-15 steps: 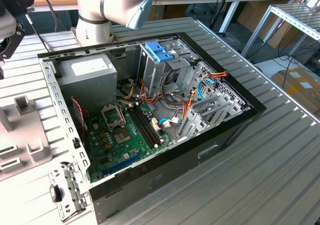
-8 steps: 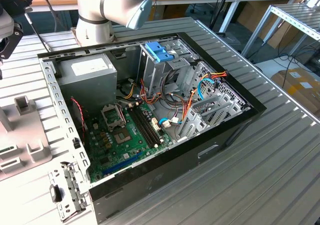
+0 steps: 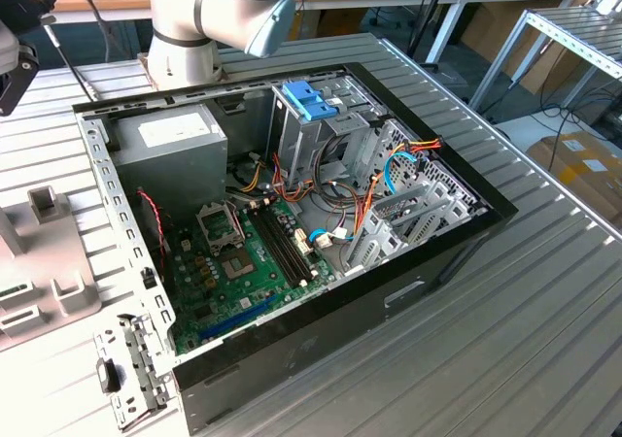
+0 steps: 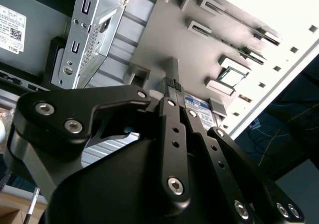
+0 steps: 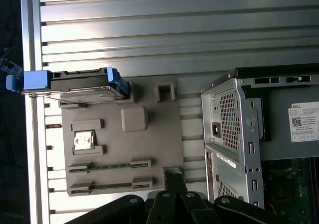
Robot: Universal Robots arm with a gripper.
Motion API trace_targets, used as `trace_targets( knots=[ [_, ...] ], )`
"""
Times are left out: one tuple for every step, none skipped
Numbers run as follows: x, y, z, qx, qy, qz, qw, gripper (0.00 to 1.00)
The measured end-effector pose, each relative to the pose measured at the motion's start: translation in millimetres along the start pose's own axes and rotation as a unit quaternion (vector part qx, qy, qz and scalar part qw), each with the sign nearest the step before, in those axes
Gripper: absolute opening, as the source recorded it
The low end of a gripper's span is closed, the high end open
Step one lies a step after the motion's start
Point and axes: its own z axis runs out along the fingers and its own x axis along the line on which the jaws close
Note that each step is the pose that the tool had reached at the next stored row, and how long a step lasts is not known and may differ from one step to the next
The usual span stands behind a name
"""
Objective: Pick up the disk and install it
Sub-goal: 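Reach for the disk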
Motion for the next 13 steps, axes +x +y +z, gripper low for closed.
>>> trace_targets(
  knots=[
    [0.4,0.0,0.0,0.0000,0.0000,0.000,1.00000,0.11],
    [1.0,-0.1,0.0,0.0000,0.0000,0.000,1.00000,0.11],
    [1.6,-0.1,0.0,0.0000,0.0000,0.000,1.00000,0.11],
    [2.5,-0.2,0.0,0.0000,0.0000,0.000,1.00000,0.11],
    [3.1,-0.3,0.0,0.0000,0.0000,0.000,1.00000,0.11],
    [3.5,-0.3,0.0,0.0000,0.0000,0.000,1.00000,0.11],
    [4.1,-0.3,0.0,0.0000,0.0000,0.000,1.00000,0.11],
    [4.8,-0.4,-0.1,0.0000,0.0000,0.000,1.00000,0.11],
    [5.3,-0.4,0.0,0.0000,0.0000,0.000,1.00000,0.11],
    [5.8,-0.4,0.0,0.0000,0.0000,0.000,1.00000,0.11],
    [6.6,-0.5,-0.1,0.0000,0.0000,0.000,1.00000,0.11],
    [7.1,-0.5,-0.1,0.0000,0.0000,0.000,1.00000,0.11],
    [8.1,-0.6,-0.1,0.0000,0.0000,0.000,1.00000,0.11]
  ],
)
